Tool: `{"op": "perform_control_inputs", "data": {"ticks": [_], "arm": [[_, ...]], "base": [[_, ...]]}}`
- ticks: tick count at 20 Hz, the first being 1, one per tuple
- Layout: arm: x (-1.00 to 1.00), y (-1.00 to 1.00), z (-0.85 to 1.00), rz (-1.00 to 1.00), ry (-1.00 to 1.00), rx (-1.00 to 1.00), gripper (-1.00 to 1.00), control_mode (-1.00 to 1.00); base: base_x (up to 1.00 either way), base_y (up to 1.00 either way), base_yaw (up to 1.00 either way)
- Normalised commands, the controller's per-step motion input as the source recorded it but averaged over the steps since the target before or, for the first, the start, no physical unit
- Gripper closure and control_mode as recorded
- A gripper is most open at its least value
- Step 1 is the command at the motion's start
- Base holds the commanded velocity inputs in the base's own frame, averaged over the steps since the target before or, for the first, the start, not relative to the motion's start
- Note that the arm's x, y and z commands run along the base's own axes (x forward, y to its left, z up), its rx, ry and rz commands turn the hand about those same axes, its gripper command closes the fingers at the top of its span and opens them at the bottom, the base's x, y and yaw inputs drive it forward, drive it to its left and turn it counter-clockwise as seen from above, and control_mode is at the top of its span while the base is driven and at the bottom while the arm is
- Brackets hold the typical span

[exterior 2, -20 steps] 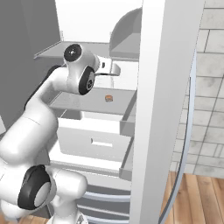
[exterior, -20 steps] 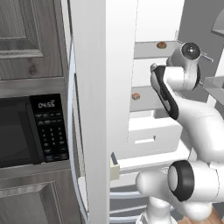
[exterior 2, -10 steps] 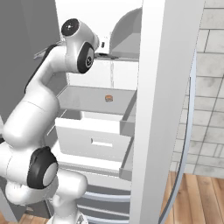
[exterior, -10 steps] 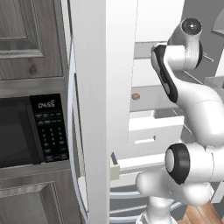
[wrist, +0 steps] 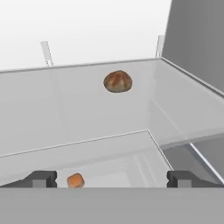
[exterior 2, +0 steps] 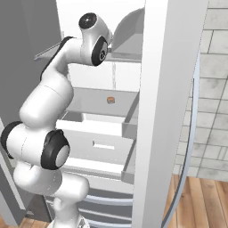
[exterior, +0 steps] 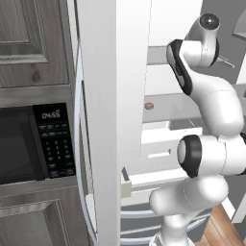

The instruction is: Move the sushi and scallops from the top shelf to the second highest shelf to make space. Then, place the pitcher from the counter on the cleared top shelf.

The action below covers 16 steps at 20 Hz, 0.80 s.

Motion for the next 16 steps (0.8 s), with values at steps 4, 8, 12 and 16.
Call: {"op": "perform_control_inputs", "data": {"ticks": [4, 8, 12, 16], "arm": [[0.61, -0.21, -0.04, 0.0, 0.0, 0.01, -1.0, -1.0], [0.69, -0.14, -0.12, 0.0, 0.0, 0.0, -1.0, -1.0], [0.71, -0.12, -0.16, 0.0, 0.01, 0.0, -1.0, -1.0], [0.64, -0.14, -0.14, 0.0, 0.0, 0.0, -1.0, -1.0]], "base": [[0.0, 0.0, 0.0], [0.0, 0.0, 0.0], [0.0, 0.0, 0.0], [0.0, 0.0, 0.0]]}}
